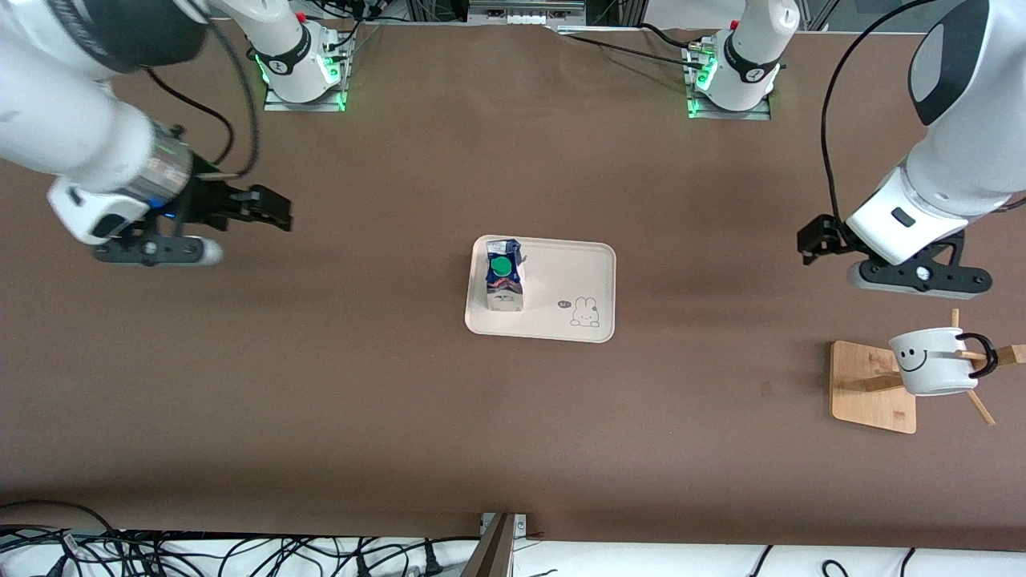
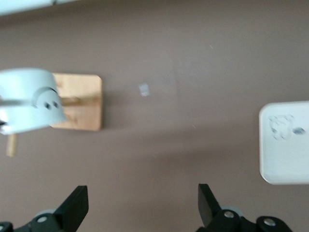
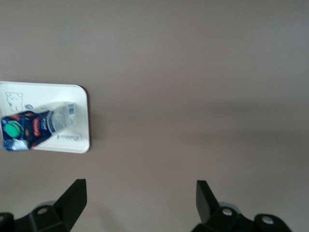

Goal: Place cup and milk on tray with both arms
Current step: 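Withdraw the right gripper while the left gripper reaches the white mug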

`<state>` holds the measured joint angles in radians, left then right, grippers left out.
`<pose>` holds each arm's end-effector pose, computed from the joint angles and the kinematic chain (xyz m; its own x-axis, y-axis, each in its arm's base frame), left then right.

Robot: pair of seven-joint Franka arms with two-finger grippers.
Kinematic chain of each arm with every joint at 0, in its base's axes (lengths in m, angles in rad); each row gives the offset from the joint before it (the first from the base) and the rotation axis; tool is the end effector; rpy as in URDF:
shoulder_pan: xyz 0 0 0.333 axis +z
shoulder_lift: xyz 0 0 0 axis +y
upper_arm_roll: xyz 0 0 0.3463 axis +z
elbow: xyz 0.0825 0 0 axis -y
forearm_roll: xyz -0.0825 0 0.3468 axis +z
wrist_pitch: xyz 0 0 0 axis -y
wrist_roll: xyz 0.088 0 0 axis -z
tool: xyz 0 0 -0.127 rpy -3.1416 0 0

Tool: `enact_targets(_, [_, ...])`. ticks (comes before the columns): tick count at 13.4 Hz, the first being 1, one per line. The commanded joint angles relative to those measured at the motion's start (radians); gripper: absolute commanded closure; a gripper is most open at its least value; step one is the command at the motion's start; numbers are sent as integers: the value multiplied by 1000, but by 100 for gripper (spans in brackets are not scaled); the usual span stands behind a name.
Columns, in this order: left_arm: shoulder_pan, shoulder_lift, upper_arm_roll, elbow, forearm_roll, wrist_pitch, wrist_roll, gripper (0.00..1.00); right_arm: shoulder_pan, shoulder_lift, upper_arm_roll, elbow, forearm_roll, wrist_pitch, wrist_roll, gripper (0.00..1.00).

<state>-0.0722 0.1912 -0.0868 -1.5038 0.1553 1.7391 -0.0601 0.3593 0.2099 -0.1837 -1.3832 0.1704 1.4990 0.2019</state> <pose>0.5906 -0.0724 0.5746 0.9911 -0.1226 0.0514 -0.1148 -0.9843 -0.1344 0.5611 0.1350 0.5974 0.9933 -0.0130 -0.1145 -0.0258 -0.9935 -0.1112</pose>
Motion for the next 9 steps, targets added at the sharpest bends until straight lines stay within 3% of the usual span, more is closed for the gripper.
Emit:
enact_targets(1, [44, -18, 7, -68, 49, 155, -47, 0, -136, -176, 24, -199, 3, 7, -187, 0])
enact_targets(3, [75, -74, 9, -218, 61, 348, -143, 0, -160, -213, 26, -227, -92, 6, -233, 0])
enact_targets(5, [141, -120, 1, -339, 59, 518, -158, 0, -160, -215, 23, -220, -123, 7, -243, 0])
enact_targets(9, [235, -154, -2, -494, 6, 709, -262, 0, -117, -199, 27, -202, -186, 15, -239, 0])
